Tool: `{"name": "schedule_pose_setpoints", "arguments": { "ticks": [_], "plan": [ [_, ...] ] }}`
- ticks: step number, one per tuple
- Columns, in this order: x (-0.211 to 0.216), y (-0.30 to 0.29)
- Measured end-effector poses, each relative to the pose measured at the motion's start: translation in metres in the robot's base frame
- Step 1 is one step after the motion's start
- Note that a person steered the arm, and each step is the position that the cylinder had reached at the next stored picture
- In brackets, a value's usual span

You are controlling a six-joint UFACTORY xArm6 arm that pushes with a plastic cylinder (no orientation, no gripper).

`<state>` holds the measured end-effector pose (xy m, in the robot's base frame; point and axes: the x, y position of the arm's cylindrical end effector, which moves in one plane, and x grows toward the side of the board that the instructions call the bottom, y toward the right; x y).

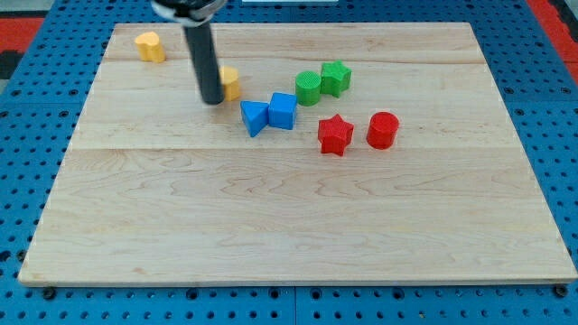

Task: Push the yellow hexagon to the top center of the board

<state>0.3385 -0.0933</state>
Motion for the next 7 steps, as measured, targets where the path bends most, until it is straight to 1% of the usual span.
{"name": "schedule_pose_setpoints", "arguments": {
  "ticks": [1, 2, 3, 4, 5, 6, 7],
  "plan": [
    [-0.074, 0.015],
    [-0.077, -0.006],
    [-0.111, -0.024],
    [-0.094, 0.018],
    [-0.074, 0.074],
    [-0.077, 0.068],
    [-0.099, 0.04]
  ]
}}
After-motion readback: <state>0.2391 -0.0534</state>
